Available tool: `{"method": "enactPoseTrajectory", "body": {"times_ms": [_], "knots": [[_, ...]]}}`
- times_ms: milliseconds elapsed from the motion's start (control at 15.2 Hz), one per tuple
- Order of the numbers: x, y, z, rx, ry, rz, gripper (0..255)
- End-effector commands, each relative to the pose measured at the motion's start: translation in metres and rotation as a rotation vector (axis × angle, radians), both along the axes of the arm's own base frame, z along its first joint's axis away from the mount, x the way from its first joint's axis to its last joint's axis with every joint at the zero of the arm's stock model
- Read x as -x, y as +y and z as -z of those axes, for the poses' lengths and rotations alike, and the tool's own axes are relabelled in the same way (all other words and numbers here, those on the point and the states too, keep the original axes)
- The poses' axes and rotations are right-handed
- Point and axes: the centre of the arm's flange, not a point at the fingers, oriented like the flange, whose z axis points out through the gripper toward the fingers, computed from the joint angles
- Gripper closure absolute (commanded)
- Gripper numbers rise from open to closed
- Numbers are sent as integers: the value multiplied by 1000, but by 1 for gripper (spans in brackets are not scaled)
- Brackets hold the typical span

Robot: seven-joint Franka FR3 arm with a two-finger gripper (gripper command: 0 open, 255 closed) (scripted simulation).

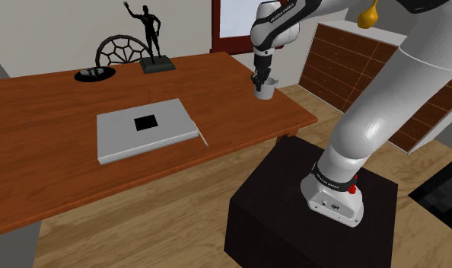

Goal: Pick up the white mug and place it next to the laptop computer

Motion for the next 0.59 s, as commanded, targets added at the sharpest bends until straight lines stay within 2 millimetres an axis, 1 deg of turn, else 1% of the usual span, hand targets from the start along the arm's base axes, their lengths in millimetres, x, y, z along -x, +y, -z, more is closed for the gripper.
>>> {"method": "enactPoseTrajectory", "body": {"times_ms": [0, 528], "knots": [[0, -1, -9, 0, 0, 0, 255], [0, -1, -52, 0, 0, 0, 255]]}}
